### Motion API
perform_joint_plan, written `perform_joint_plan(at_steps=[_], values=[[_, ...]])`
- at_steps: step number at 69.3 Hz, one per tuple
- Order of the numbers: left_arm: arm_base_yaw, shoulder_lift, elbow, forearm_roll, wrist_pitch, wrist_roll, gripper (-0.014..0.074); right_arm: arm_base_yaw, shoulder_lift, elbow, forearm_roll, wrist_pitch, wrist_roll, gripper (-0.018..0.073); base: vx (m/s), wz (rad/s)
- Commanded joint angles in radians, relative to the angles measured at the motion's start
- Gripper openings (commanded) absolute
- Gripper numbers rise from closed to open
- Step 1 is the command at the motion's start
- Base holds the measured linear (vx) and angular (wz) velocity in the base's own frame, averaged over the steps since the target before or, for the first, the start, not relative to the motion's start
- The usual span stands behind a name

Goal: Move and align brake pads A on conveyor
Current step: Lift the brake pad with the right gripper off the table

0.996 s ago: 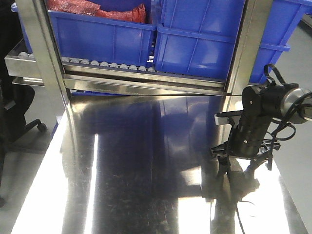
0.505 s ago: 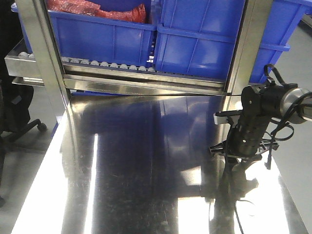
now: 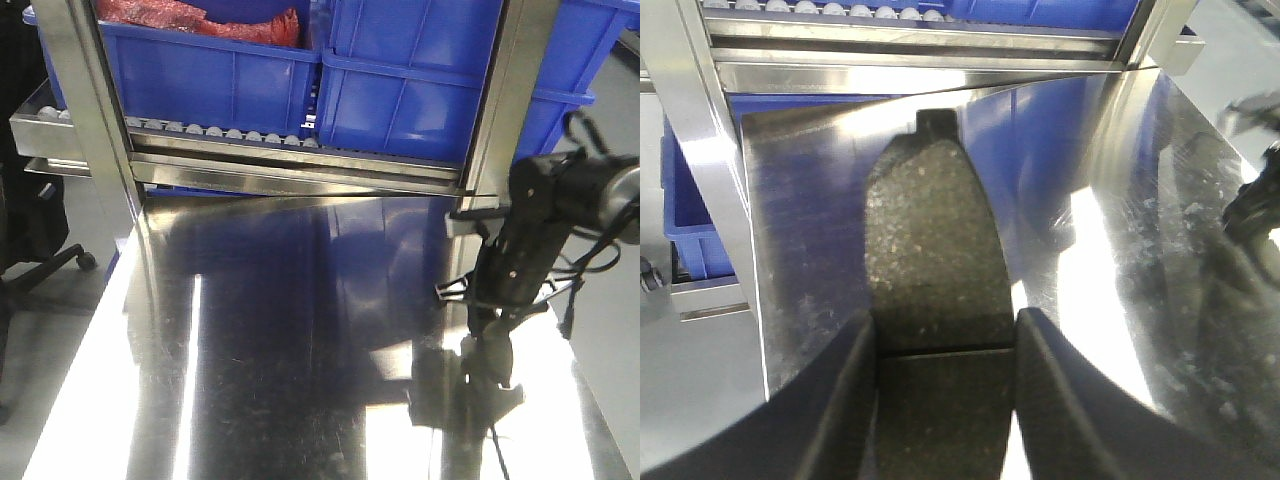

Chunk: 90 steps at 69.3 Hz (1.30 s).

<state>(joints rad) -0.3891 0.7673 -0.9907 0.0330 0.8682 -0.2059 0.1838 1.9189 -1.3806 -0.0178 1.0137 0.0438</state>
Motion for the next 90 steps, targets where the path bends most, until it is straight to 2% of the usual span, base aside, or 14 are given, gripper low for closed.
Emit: perform_joint_plan(at_steps=[1, 16, 39, 65, 90], values=[[-0.005, -0.005, -0.028, 0.001, -0.082, -0.008, -0.0006, 0.006, -0.135, -0.027, 0.001, 0.016, -0.015, -0.0008, 0.0, 0.0], [-0.005, -0.005, -0.028, 0.001, -0.082, -0.008, -0.0006, 0.036, -0.314, -0.027, 0.034, 0.052, -0.026, -0.0008, 0.0, 0.0], [-0.005, -0.005, -0.028, 0.001, -0.082, -0.008, -0.0006, 0.095, -0.603, -0.024, 0.034, 0.086, -0.044, -0.0008, 0.0, 0.0], [-0.005, -0.005, -0.028, 0.001, -0.082, -0.008, -0.0006, 0.093, -0.989, 0.313, 0.06, -0.082, -0.044, -0.0008, 0.0, 0.0], [-0.005, -0.005, -0.028, 0.001, -0.082, -0.008, -0.0006, 0.093, -1.129, 0.334, 0.061, -0.102, -0.044, -0.0008, 0.0, 0.0]])
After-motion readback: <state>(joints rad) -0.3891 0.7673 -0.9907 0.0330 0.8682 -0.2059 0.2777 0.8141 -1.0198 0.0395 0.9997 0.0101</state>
